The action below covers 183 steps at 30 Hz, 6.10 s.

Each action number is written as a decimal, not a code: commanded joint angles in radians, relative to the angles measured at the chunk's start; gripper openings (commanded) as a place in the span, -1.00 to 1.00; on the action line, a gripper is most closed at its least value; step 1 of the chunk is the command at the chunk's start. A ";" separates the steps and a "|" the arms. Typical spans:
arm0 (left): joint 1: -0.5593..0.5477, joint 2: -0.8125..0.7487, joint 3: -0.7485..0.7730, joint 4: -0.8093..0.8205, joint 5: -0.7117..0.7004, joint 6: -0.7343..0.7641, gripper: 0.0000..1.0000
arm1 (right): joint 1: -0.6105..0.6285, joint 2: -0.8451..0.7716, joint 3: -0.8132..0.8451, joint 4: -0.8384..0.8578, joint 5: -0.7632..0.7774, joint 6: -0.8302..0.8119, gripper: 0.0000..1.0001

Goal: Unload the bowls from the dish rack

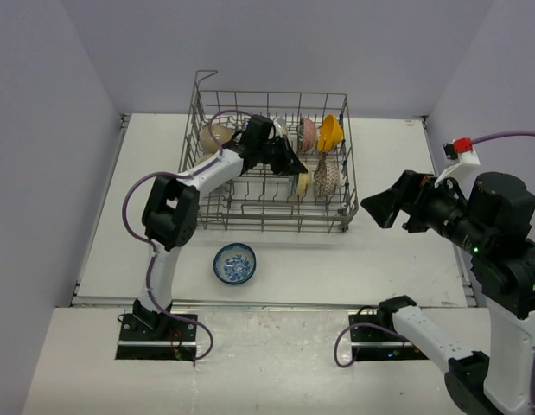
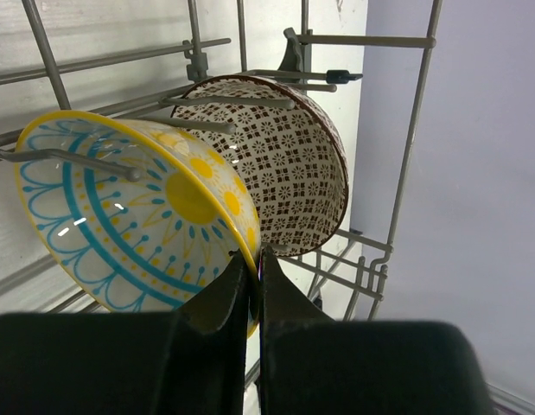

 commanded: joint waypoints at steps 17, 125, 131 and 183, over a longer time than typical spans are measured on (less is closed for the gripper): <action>0.042 -0.185 -0.071 0.390 0.184 -0.232 -1.00 | -0.001 0.007 0.047 0.037 -0.019 -0.015 0.98; -0.464 -0.639 0.427 -0.876 -0.953 0.265 1.00 | 0.199 0.816 0.205 -0.044 0.768 -0.124 0.64; -0.349 -0.656 0.413 -0.913 -0.865 0.318 1.00 | 0.278 1.014 0.288 -0.056 0.866 -0.124 0.53; -0.240 -0.795 0.075 -0.807 -0.644 0.447 1.00 | 0.381 1.378 0.366 -0.015 1.177 0.008 -0.14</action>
